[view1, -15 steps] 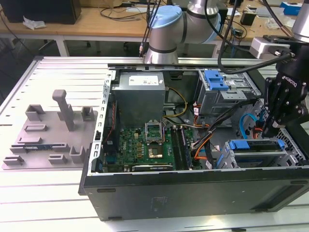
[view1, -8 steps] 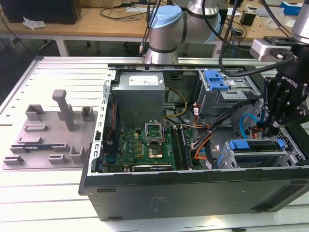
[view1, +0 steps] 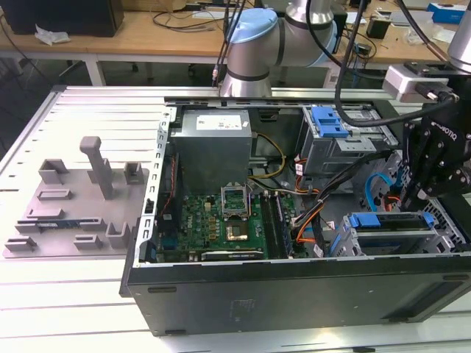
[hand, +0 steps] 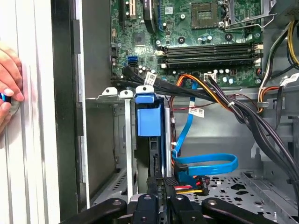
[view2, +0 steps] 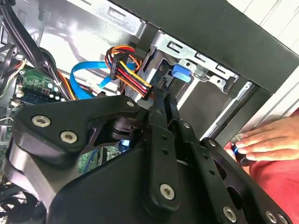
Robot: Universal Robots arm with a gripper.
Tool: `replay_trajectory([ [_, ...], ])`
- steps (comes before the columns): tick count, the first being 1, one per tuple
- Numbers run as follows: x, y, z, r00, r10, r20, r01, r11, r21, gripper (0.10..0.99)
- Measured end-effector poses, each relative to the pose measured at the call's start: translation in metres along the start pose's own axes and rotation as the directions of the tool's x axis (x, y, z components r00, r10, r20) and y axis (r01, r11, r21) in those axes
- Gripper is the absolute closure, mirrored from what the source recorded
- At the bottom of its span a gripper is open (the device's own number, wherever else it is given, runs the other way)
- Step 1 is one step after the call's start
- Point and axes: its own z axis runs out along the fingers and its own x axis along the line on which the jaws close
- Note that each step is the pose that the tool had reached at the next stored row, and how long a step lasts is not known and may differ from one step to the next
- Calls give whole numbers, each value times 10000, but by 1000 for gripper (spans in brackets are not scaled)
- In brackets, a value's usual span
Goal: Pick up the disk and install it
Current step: 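Insert the first disk wire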
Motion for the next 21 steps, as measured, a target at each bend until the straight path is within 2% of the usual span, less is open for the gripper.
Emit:
replay_trajectory([
  [1,13,18,2,10000,-38,92,38,10000,21,918],
  [3,16,25,2,9998,-36,215,35,10000,37,918],
  [4,22,25,3,9997,-36,246,35,10000,37,918],
  [5,68,22,9,9991,-35,411,34,10000,33,918],
  [6,90,21,13,9988,-33,498,32,10000,30,918],
  [8,96,12,13,9984,-31,567,29,10000,29,918],
  [12,98,-8,17,9982,-1,598,0,10000,23,918],
  [21,109,-9,33,9977,347,590,-346,9994,-27,918],
])
